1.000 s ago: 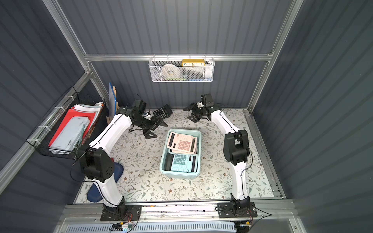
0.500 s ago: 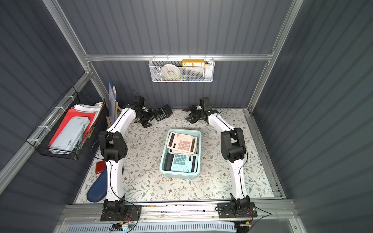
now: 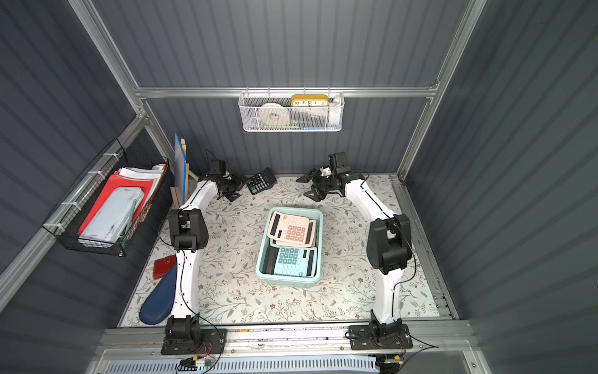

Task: Put the calculator in the storage box
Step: Pick up the calculator at the center of the board.

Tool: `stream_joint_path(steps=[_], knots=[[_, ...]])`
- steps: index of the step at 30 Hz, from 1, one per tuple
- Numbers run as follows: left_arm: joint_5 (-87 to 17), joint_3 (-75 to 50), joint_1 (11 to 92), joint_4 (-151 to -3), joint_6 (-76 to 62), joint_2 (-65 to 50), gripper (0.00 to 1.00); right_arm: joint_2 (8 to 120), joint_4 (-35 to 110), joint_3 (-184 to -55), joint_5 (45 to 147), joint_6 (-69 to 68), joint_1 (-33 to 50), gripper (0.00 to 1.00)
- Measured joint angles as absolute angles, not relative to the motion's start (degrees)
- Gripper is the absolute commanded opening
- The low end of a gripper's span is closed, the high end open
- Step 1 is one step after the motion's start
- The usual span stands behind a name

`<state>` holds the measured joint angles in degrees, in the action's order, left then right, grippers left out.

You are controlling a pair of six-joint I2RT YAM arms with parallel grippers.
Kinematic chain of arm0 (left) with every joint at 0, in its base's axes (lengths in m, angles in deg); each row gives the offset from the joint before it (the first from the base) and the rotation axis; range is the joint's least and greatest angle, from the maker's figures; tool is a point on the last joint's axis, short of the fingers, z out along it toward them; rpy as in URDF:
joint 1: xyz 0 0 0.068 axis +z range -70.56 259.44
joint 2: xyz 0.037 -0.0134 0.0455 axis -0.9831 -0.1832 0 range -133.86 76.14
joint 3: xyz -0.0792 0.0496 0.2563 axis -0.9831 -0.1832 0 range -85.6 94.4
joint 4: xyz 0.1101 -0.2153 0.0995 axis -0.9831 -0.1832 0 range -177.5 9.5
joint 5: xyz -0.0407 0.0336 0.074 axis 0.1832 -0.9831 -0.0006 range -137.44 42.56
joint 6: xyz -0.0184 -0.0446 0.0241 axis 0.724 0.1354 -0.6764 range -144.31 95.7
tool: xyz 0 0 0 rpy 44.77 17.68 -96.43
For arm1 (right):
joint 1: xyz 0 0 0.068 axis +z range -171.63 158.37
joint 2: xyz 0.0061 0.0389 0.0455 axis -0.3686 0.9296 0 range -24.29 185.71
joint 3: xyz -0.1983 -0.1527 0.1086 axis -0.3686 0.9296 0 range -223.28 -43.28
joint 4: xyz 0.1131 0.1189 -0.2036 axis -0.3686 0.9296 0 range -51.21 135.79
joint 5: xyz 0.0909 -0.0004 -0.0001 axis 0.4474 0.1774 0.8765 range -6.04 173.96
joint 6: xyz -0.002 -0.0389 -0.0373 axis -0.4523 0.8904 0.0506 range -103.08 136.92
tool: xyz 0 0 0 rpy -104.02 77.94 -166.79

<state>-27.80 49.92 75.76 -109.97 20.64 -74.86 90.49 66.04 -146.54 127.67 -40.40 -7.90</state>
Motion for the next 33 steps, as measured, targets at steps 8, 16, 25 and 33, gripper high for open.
stream_joint_path(steps=[8, 16, 25, 33], knots=[[-24.0, 53.2, 75.7, -101.5, 23.2, -78.9, 0.99, 92.0, 71.7, -146.5, 125.0, -33.6, -11.9, 0.71], [-18.3, 50.8, 74.9, -96.4, 23.3, -79.3, 0.95, 97.6, 71.4, -148.2, 120.7, -30.6, -12.8, 0.70], [-13.0, 46.9, 71.4, -93.9, 23.3, -77.9, 0.94, 100.1, 66.2, -147.8, 118.3, -30.8, -12.6, 0.71], [-11.2, 43.3, 66.2, -96.7, 21.1, -75.1, 0.97, 102.6, 59.9, -146.7, 119.1, -32.0, -12.6, 0.70]])
